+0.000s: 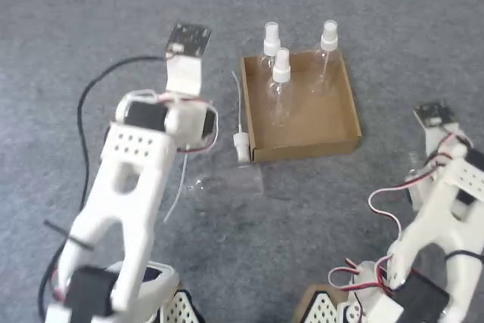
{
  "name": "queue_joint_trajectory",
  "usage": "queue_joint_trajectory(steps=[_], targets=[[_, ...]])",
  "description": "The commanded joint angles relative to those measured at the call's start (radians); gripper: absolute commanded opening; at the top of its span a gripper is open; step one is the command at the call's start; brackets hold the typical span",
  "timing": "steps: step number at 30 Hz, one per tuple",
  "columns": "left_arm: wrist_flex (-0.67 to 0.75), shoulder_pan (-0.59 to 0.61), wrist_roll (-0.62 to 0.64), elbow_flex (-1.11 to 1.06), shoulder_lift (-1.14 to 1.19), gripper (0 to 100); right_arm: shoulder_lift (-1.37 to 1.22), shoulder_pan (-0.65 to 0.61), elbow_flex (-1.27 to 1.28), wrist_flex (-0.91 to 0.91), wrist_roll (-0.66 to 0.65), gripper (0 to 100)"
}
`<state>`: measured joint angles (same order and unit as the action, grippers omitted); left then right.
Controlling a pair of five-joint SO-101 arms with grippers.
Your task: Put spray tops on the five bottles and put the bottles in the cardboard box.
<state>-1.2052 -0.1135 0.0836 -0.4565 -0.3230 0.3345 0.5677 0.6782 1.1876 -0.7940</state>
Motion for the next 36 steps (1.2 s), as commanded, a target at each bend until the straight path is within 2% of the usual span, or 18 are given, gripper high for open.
queue_joint_trajectory(steps=[1,7,11,19,27,32,36], targets=[[0.061,0.015,-0.003,-0.101,-0.158,1,-0.007,-0.124,-0.184,0.079,0.075,40.1],[0.097,0.068,-0.005,-0.17,-0.199,1,-0.214,-0.162,-0.296,0.062,0.114,31.1],[0.163,0.086,-0.005,-0.208,-0.193,1,-0.341,-0.159,-0.334,0.041,0.114,30.3],[0.167,0.081,-0.005,-0.216,-0.193,1,-0.478,-0.159,-0.393,0.041,0.123,28.4],[0.169,0.084,-0.005,-0.216,-0.193,1,-0.496,-0.157,-0.419,0.039,0.117,10.8],[0.169,0.084,-0.002,-0.216,-0.201,1,-0.486,-0.14,-0.483,0.053,0.117,5.7],[0.169,0.083,-0.003,-0.197,-0.203,1,-0.38,-0.145,-0.517,0.125,0.114,5.1]])
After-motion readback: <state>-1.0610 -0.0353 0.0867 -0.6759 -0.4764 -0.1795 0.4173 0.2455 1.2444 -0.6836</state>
